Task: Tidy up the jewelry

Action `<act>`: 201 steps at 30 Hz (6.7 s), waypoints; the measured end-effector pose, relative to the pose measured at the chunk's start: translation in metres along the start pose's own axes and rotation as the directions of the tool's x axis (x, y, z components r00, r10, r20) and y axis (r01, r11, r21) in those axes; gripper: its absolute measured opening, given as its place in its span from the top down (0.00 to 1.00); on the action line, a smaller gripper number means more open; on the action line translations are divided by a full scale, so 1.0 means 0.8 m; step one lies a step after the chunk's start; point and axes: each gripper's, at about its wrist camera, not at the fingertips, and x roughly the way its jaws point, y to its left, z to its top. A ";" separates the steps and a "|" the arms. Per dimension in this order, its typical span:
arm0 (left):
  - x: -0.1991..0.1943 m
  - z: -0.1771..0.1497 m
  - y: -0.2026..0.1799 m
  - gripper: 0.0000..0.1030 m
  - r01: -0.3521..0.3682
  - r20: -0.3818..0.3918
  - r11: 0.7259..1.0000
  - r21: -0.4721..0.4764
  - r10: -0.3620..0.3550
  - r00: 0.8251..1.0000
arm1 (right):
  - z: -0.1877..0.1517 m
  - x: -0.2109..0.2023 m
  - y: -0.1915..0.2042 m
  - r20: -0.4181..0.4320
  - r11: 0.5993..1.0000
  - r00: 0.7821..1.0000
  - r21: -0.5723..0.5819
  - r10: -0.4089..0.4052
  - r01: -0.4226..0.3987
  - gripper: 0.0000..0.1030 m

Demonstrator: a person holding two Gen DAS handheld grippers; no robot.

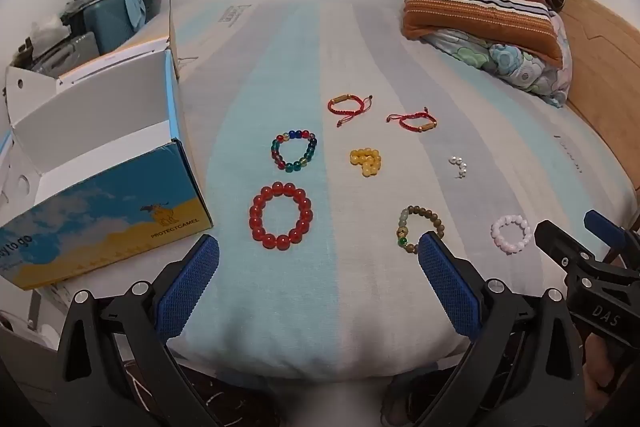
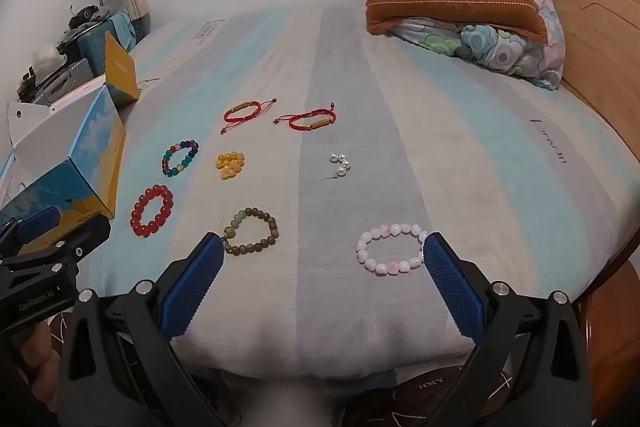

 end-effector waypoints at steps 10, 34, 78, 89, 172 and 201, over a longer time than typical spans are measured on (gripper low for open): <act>0.002 0.000 -0.003 0.05 -0.018 0.002 1.000 0.010 0.017 1.000 | 0.003 0.002 0.007 0.004 1.000 1.000 -0.002 0.001 -0.001 0.07; 0.001 -0.004 -0.002 0.05 -0.028 -0.001 1.000 0.008 0.028 1.000 | -0.001 -0.007 0.005 0.018 1.000 1.000 -0.008 0.002 -0.002 0.07; -0.008 -0.003 -0.011 0.05 -0.024 0.012 0.999 0.027 0.024 1.000 | 0.001 -0.011 0.009 0.034 1.000 0.999 -0.027 -0.007 0.008 0.07; -0.008 -0.003 -0.012 0.05 -0.022 0.013 0.999 0.031 0.022 1.000 | 0.000 -0.012 0.008 0.036 1.000 0.999 -0.027 -0.009 0.010 0.07; 0.157 -0.015 -0.108 0.90 0.136 -0.182 0.979 0.154 -0.107 0.978 | -0.027 0.157 -0.088 -0.144 0.992 0.982 0.027 -0.120 0.125 0.91; 0.109 0.000 -0.090 0.90 0.179 -0.124 0.977 0.117 -0.165 0.979 | -0.008 0.090 -0.076 -0.017 0.995 1.000 0.095 -0.010 0.012 0.91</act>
